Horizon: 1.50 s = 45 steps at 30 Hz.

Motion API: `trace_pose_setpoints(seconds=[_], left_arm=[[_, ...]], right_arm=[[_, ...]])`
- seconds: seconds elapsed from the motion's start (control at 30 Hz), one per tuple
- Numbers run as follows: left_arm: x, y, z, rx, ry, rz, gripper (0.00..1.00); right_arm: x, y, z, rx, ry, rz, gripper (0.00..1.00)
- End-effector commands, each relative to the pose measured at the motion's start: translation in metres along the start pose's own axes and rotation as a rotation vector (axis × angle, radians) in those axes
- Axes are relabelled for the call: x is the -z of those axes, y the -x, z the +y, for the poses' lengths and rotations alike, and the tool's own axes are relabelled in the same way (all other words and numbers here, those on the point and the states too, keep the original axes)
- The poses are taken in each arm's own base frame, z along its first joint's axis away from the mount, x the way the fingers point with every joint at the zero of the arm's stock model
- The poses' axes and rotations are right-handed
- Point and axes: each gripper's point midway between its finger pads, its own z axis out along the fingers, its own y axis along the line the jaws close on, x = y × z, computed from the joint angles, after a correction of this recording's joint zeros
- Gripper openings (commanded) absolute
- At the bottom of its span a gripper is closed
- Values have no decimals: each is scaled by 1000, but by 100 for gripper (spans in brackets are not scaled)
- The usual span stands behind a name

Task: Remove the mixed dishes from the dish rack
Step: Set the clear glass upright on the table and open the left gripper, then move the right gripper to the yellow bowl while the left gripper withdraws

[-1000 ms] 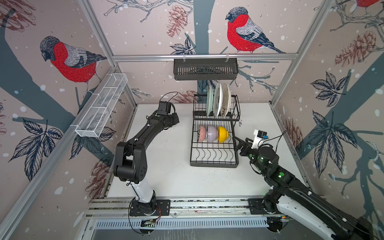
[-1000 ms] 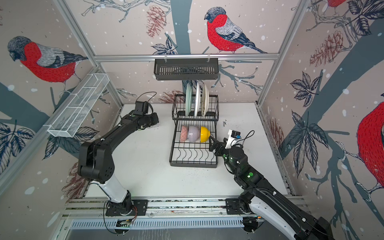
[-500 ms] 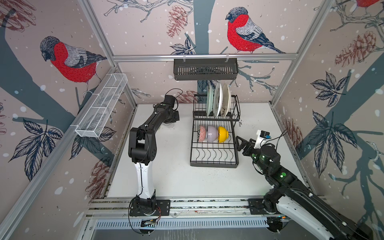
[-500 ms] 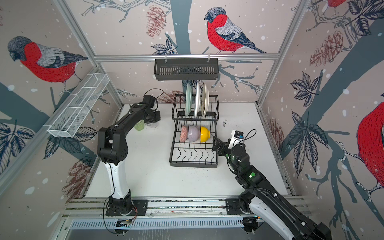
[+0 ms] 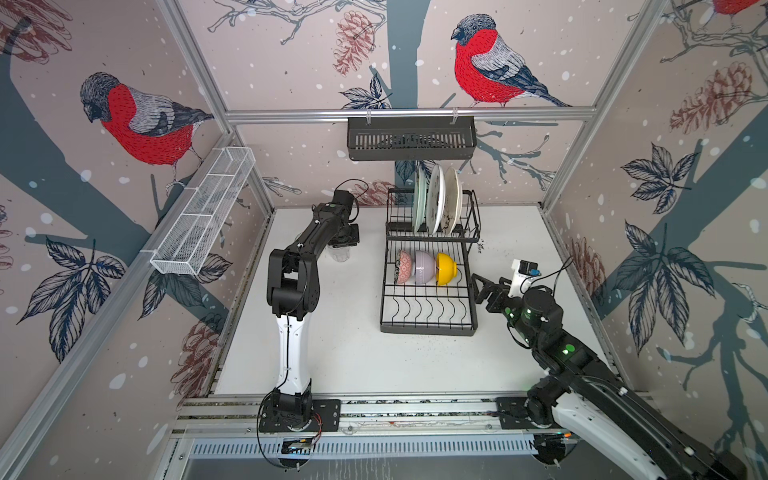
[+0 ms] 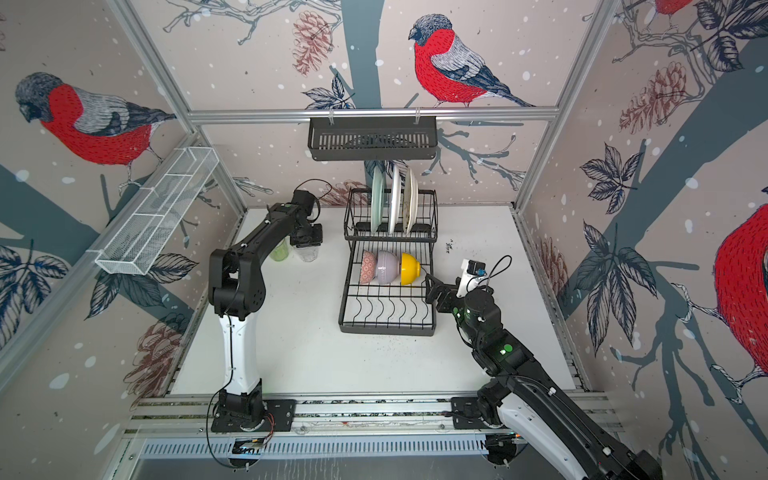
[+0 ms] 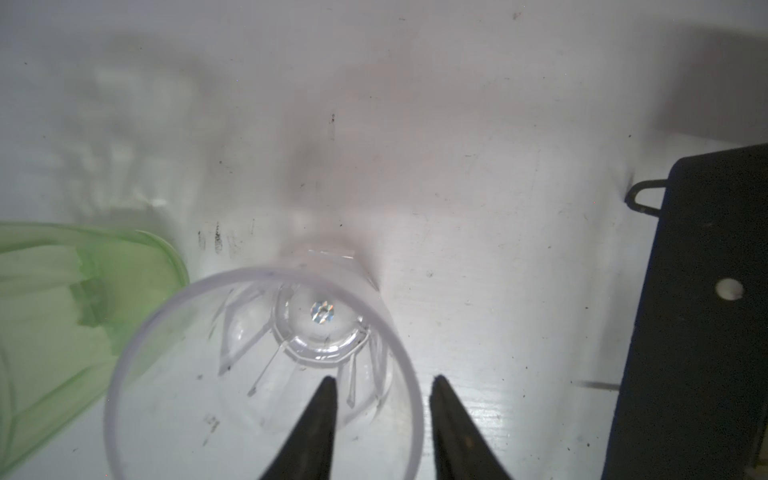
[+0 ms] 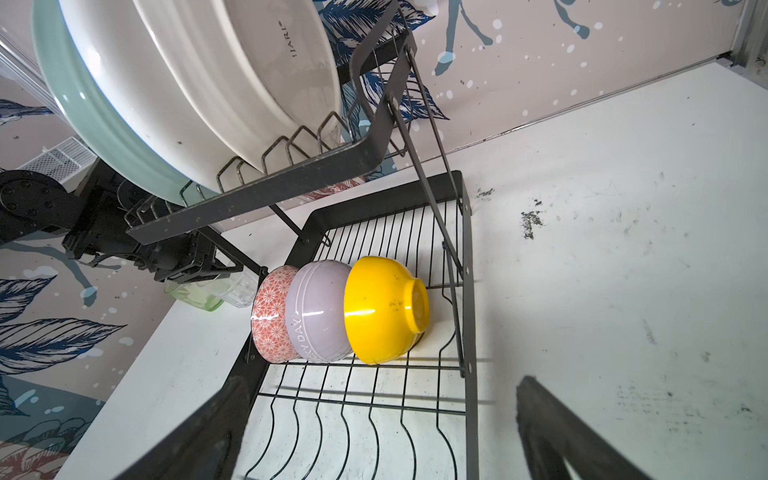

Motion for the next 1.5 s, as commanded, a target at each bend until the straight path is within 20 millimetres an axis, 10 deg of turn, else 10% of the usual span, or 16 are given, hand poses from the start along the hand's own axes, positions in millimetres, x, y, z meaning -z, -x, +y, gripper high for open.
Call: trace_pose_setpoints(seconds=[0.0,0.27,1.07,1.47], left_arm=[[4,-2,2,-13,9,11,63],[37,13,-3,-19,-20,-65,97],[154,-18,-18,-62,-221,-321,97],[161,-76,-61,-123,-383,-339,97]], right_arm=[[2,4,7,27,26,5,100],[1,-3,9,42,44,41,100],[-14,-42,7,29,97,227,100],[-6,-28,12,-3,103,195,100]])
